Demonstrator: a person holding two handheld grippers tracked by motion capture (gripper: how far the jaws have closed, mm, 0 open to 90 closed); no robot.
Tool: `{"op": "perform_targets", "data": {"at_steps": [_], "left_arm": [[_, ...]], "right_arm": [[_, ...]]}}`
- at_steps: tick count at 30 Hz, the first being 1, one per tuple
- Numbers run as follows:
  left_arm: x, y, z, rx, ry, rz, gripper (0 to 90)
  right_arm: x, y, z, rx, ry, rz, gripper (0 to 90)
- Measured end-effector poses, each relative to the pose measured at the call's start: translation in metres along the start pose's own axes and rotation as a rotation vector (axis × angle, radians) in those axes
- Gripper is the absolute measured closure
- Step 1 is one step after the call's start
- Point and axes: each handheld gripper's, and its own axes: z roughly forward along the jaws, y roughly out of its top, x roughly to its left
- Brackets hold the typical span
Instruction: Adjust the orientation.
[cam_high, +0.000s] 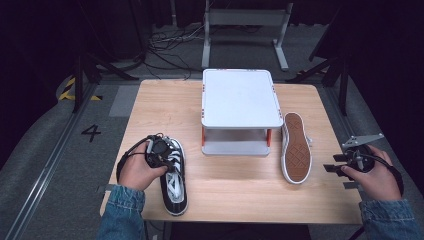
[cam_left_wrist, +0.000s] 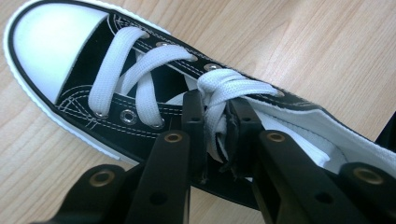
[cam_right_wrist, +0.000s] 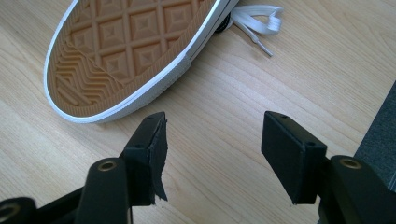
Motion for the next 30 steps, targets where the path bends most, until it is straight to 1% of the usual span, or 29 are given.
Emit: {"op": "perform_targets", "data": {"at_steps": [2,3,4,5,6,7,9,11,14,15,16,18,19,21,24,26,29,30], "left_arm": [[-0.002,0.002,-0.002,0.009,0.019,-0.022,82.9],[-0.004,0.004,-0.004,0.016,0.048,-0.036,82.9],[-0.005,0.005,-0.004,0.009,0.057,-0.044,83.4],[-0.006,0.007,-0.006,0.003,0.074,-0.059,83.8],[-0.005,0.008,-0.009,-0.023,0.092,-0.099,84.1],[-0.005,0.008,-0.009,-0.023,0.092,-0.099,84.2],[-0.004,0.009,-0.013,-0.055,0.095,-0.139,84.3],[-0.004,0.011,-0.016,-0.074,0.099,-0.157,84.3],[-0.006,0.017,-0.02,-0.075,0.102,-0.15,84.3],[-0.006,0.019,-0.022,-0.065,0.104,-0.143,84.3],[-0.007,0.023,-0.024,-0.058,0.117,-0.14,84.2],[-0.008,0.026,-0.027,-0.049,0.125,-0.139,84.2],[-0.007,0.028,-0.029,-0.05,0.132,-0.131,84.3],[-0.007,0.031,-0.035,-0.055,0.142,-0.132,84.2],[-0.007,0.036,-0.045,-0.059,0.159,-0.127,84.2],[-0.007,0.041,-0.053,-0.059,0.179,-0.12,84.2],[-0.007,0.047,-0.064,-0.062,0.193,-0.114,84.2],[-0.005,0.053,-0.074,-0.073,0.202,-0.107,84.2]], "right_arm": [[0.0,0.0,0.0,0.001,0.004,-0.003,42.0],[0.0,0.0,0.0,0.001,0.004,-0.003,42.0],[-0.001,0.0,0.0,0.001,0.004,-0.003,42.0],[-0.001,0.0,0.0,-0.001,0.005,-0.001,42.0],[-0.001,-0.001,-0.002,-0.005,0.004,0.007,42.0],[-0.001,-0.001,-0.002,-0.005,0.004,0.007,42.0],[-0.003,-0.003,-0.002,-0.007,0.001,0.01,42.0],[-0.004,-0.005,-0.003,-0.007,0.002,0.017,42.0],[-0.006,-0.006,-0.004,-0.009,-0.003,0.028,42.0],[-0.006,-0.007,-0.004,-0.011,-0.002,0.029,42.0],[-0.006,-0.007,-0.005,-0.01,-0.002,0.03,42.0],[-0.006,-0.007,-0.004,-0.01,-0.002,0.03,42.0],[-0.005,-0.007,-0.004,-0.008,-0.002,0.028,42.0],[-0.005,-0.008,-0.004,-0.005,0.001,0.03,42.0],[-0.005,-0.009,-0.004,-0.003,-0.001,0.035,42.0],[-0.006,-0.011,-0.005,-0.002,-0.003,0.039,42.0],[-0.007,-0.013,-0.006,-0.002,-0.006,0.045,42.0],[-0.007,-0.013,-0.007,-0.004,-0.005,0.045,42.0]]}}
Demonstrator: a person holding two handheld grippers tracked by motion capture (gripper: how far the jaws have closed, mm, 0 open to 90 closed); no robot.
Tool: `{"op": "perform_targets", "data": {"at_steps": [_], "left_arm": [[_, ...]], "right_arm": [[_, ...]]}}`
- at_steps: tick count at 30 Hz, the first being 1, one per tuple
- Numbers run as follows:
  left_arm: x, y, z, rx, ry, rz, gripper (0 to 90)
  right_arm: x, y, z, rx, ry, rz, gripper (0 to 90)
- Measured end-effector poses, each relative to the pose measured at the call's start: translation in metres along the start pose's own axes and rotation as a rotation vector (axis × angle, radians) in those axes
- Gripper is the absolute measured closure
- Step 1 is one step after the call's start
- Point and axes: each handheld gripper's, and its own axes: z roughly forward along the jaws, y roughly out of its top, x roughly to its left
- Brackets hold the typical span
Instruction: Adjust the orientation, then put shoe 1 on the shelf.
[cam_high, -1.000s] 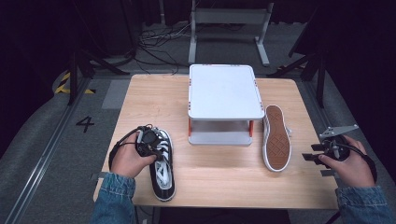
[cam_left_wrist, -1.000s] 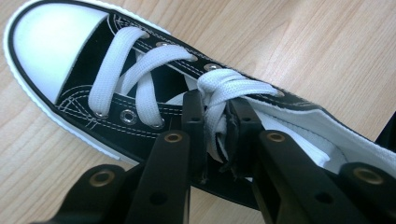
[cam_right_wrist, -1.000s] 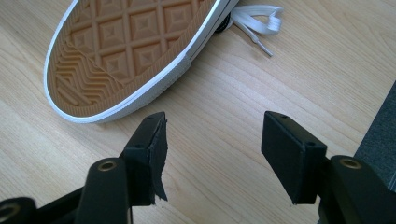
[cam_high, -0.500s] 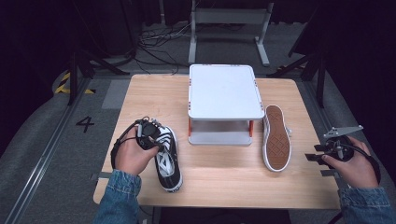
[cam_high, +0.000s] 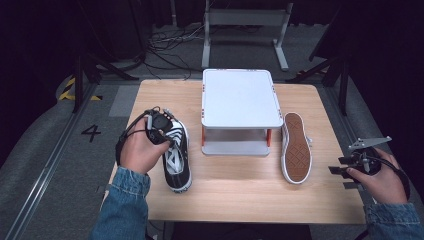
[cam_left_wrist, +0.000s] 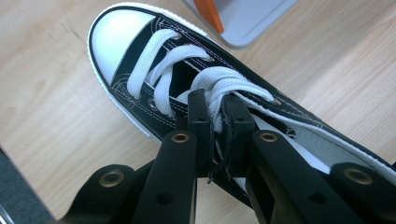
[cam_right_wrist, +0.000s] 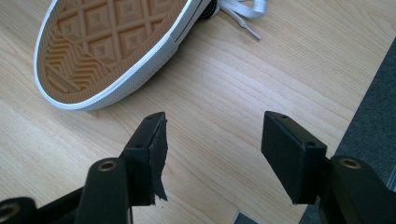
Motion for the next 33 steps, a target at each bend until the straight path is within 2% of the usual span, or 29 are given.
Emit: {"op": "perform_targets", "data": {"at_steps": [1,7,12,18,23,27,28,33], "left_arm": [[0.0,0.0,0.0,0.0,0.0,0.0,84.2],[0.003,0.026,-0.024,-0.017,0.047,0.016,84.2],[0.008,0.049,-0.04,-0.052,0.052,0.039,84.1],[0.007,0.074,-0.05,-0.036,0.083,0.067,84.1],[0.009,0.089,-0.06,-0.065,0.093,0.079,84.0],[0.011,0.102,-0.073,-0.128,0.106,0.073,84.0],[0.011,0.102,-0.073,-0.128,0.106,0.073,84.0],[0.007,0.121,-0.076,-0.144,0.135,0.091,84.0]], "right_arm": [[0.0,0.0,0.0,0.0,0.0,0.0,42.0],[-0.001,-0.001,-0.003,-0.006,-0.004,0.002,42.0],[-0.002,0.0,-0.007,-0.018,-0.009,0.007,42.0],[-0.002,-0.001,-0.008,-0.02,-0.01,0.003,42.0],[-0.004,-0.004,-0.01,-0.021,-0.013,0.014,42.0],[-0.004,-0.009,-0.012,-0.016,-0.019,0.018,42.0],[-0.004,-0.009,-0.012,-0.016,-0.019,0.018,42.0],[-0.005,-0.015,-0.015,-0.017,-0.028,0.033,42.0]]}}
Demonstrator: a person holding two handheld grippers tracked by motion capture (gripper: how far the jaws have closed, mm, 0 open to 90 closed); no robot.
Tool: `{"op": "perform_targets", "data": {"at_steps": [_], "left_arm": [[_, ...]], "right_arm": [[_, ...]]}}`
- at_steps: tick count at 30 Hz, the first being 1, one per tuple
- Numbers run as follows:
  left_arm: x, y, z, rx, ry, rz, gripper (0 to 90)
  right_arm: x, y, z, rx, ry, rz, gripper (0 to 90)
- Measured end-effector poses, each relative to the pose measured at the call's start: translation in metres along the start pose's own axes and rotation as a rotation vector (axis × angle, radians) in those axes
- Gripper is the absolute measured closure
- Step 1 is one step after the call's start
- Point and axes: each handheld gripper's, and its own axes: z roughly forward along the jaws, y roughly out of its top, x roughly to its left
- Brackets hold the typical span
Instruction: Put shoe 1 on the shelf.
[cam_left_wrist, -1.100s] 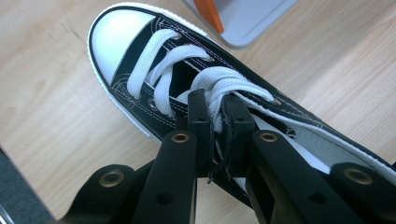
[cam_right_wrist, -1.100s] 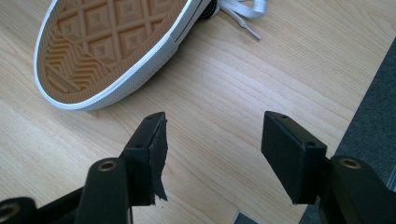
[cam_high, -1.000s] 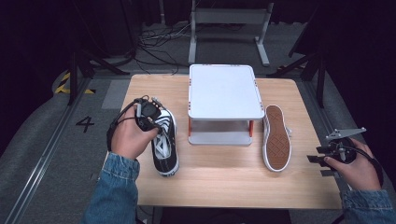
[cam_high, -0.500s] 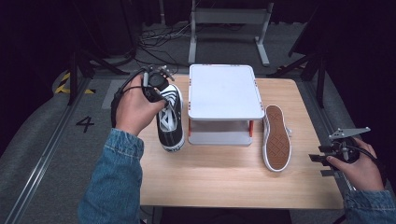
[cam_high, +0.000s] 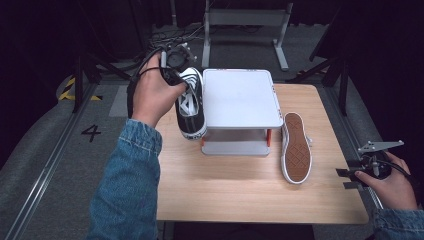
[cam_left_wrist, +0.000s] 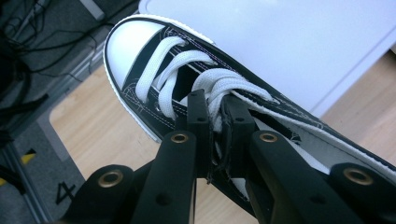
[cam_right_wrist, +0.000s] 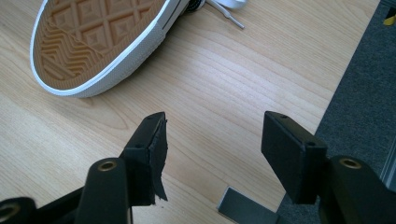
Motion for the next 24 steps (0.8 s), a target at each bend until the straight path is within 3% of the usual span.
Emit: {"op": "perform_targets", "data": {"at_steps": [3,7,13,24], "left_arm": [[-0.004,0.017,0.009,-0.024,0.017,0.024,83.9],[-0.006,0.028,0.017,-0.051,0.008,0.028,83.9],[-0.012,0.049,0.036,-0.061,0.021,0.058,83.8],[-0.019,0.075,0.068,-0.093,0.038,0.077,83.8]], "right_arm": [[0.0,-0.002,-0.003,-0.002,-0.002,0.009,42.0],[-0.001,-0.004,-0.003,-0.003,-0.001,0.01,42.0],[-0.003,-0.008,-0.003,-0.003,0.0,0.016,42.0],[-0.006,-0.02,-0.011,-0.007,-0.01,0.039,42.0]]}}
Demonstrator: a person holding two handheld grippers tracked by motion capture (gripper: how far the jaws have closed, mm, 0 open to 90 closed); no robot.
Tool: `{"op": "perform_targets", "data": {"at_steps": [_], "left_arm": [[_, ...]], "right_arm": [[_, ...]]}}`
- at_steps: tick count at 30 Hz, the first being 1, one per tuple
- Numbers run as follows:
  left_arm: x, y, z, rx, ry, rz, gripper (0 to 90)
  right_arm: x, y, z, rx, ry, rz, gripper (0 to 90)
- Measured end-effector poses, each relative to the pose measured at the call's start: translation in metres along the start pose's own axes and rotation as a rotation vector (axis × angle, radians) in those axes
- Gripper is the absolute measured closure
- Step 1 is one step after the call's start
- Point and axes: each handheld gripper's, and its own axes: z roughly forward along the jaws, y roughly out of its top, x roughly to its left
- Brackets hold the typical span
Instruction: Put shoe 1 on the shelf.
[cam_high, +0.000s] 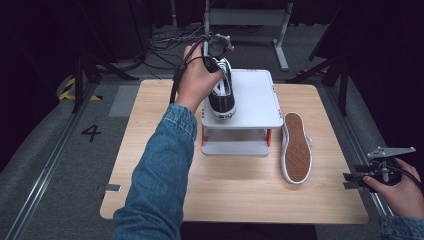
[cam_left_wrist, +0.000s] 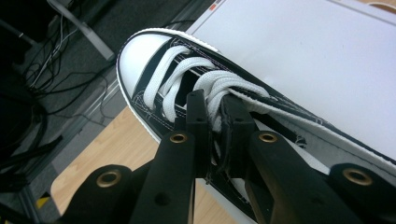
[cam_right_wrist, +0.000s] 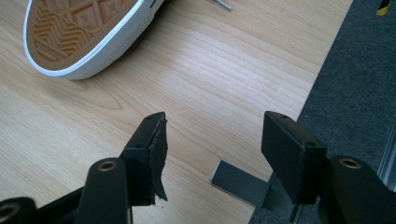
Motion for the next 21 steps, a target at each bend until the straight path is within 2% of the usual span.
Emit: {"op": "perform_targets", "data": {"at_steps": [4,6,14,19,21], "left_arm": [[-0.005,0.007,0.01,0.013,0.001,0.059,83.8],[-0.006,0.008,0.014,0.02,-0.003,0.075,83.7],[-0.012,0.012,0.027,0.035,-0.03,0.113,83.5],[-0.018,0.016,0.028,0.061,0.0,0.127,83.5],[-0.019,0.016,0.03,0.066,-0.011,0.125,83.0]], "right_arm": [[0.0,0.0,-0.001,-0.007,-0.003,-0.007,42.0],[0.0,0.0,-0.001,-0.008,0.002,-0.011,42.0],[0.002,0.001,0.0,-0.002,0.001,-0.013,42.0],[0.004,0.002,0.001,0.001,0.002,-0.02,41.8],[0.004,0.002,0.001,0.001,0.003,-0.022,41.8]]}}
